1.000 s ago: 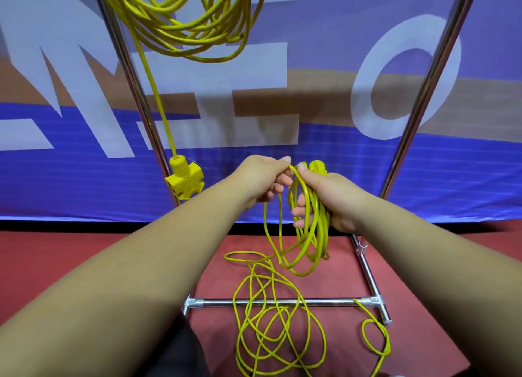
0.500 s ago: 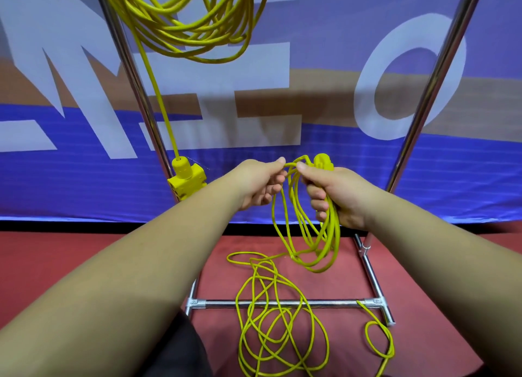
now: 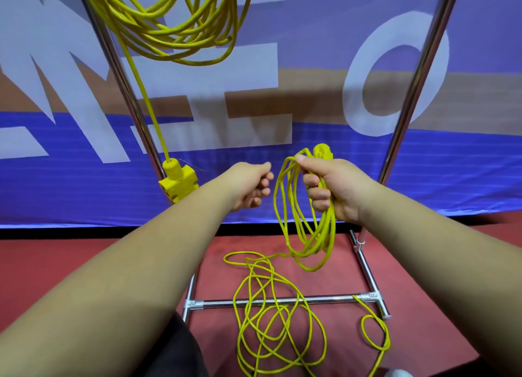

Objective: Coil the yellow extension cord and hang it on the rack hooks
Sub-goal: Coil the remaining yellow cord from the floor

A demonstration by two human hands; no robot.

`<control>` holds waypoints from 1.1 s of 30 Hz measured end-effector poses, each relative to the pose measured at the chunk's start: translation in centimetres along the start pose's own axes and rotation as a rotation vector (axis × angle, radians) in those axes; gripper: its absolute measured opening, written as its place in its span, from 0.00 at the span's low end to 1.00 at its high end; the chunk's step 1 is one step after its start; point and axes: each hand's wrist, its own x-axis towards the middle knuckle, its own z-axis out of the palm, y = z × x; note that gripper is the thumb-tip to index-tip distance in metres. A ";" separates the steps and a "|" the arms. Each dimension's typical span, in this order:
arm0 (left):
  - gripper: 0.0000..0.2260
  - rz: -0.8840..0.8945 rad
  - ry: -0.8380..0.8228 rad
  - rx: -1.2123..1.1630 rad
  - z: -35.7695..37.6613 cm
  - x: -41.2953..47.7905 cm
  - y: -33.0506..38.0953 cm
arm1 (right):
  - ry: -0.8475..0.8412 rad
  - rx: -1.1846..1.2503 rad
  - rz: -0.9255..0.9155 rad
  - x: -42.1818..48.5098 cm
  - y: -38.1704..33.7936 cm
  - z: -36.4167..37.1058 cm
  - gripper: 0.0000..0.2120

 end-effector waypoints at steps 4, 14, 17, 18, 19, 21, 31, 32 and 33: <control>0.14 -0.200 -0.103 0.875 -0.9 0.7 -5.0 | 0.034 0.201 -0.032 -0.2 -1.7 -0.9 0.14; 0.19 0.106 -0.581 1.299 3.1 -1.6 -12.8 | -0.108 0.504 -0.047 -2.1 -4.3 -2.3 0.14; 0.17 0.038 -0.641 1.369 3.2 -1.8 -13.1 | -0.214 0.555 -0.027 -2.3 -4.9 -3.2 0.15; 0.17 0.013 -0.656 1.370 2.8 -1.6 -12.9 | -0.273 0.565 -0.009 -2.4 -5.1 -3.6 0.16; 0.16 -0.018 -0.672 1.364 2.3 -1.4 -12.6 | -0.333 0.574 0.015 -2.5 -5.1 -4.1 0.16; 0.15 -0.070 -0.649 1.354 0.8 -0.7 -12.1 | -0.419 0.563 0.067 -2.8 -4.9 -5.1 0.16; 0.13 0.068 -0.117 0.681 -1.3 -0.5 -5.5 | -0.105 0.051 0.092 -3.3 -3.3 -3.7 0.12; 0.11 0.036 -0.091 0.435 -0.9 -0.9 -4.4 | -0.082 0.000 0.091 -3.1 -3.0 -3.5 0.12; 0.11 -0.013 -0.081 0.194 -0.5 -1.4 -3.4 | -0.064 -0.051 0.092 -3.0 -2.7 -3.2 0.12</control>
